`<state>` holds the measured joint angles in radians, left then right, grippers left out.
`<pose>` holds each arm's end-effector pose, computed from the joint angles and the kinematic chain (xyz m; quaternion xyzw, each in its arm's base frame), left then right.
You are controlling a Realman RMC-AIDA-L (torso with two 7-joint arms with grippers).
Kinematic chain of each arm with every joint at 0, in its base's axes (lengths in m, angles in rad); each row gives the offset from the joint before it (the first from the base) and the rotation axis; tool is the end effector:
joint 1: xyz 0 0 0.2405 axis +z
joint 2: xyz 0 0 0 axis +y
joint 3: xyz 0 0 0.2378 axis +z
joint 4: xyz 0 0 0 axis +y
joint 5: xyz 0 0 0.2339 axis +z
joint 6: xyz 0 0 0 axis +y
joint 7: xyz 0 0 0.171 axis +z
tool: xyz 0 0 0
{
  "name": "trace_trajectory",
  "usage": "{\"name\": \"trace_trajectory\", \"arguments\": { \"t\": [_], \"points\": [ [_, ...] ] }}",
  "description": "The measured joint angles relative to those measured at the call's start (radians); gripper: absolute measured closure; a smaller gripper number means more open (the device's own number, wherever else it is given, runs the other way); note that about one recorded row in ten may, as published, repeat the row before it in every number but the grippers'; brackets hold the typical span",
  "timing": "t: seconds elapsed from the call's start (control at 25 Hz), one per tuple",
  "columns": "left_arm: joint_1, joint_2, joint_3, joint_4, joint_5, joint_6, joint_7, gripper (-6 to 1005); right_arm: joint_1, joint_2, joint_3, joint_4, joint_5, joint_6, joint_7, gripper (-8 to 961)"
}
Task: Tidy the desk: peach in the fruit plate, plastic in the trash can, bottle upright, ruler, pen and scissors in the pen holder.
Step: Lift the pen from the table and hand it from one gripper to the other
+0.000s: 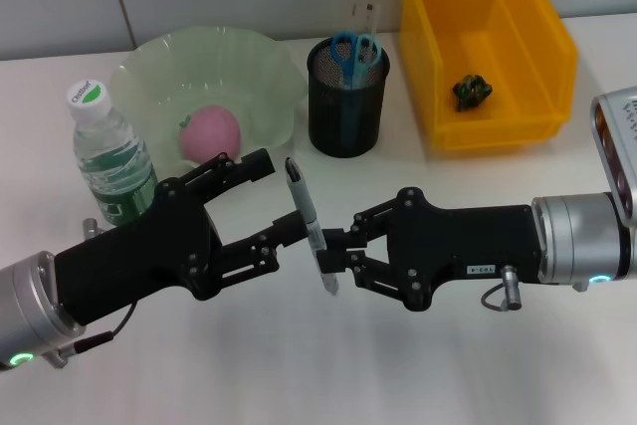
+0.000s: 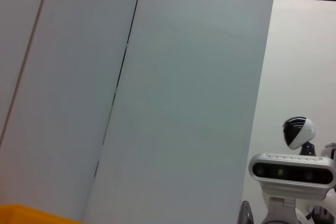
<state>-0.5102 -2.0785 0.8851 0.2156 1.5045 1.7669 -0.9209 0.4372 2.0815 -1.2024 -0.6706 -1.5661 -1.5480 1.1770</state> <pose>-0.2164 0.2902 -0.0527 -0.8700 -0.1357 -0.4644 0.0953 0.2031 0.3157 -0.0591 -0.9491 0.0827 0.2987 0.0557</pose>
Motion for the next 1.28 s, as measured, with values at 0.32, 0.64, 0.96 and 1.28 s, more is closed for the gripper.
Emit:
{"name": "trace_trajectory", "arguments": {
  "t": [0.32, 0.64, 0.96, 1.28],
  "points": [
    [-0.018, 0.000, 0.044, -0.009, -0.005, -0.011, 0.004, 186, 0.000, 0.000, -0.001, 0.005, -0.005, 0.001, -0.002, 786],
    [-0.026, 0.000, 0.049, -0.021, -0.006, -0.024, 0.012, 187, -0.002, -0.003, 0.002, 0.017, -0.009, 0.002, -0.006, 780],
    [-0.034, -0.002, 0.050, -0.030, -0.003, -0.025, 0.014, 246, -0.005, -0.005, 0.000, 0.019, -0.009, 0.003, -0.010, 774],
    [-0.053, -0.002, 0.063, -0.047, -0.002, -0.037, 0.017, 337, -0.005, -0.005, -0.001, 0.019, -0.009, 0.003, -0.012, 768]
  ]
}}
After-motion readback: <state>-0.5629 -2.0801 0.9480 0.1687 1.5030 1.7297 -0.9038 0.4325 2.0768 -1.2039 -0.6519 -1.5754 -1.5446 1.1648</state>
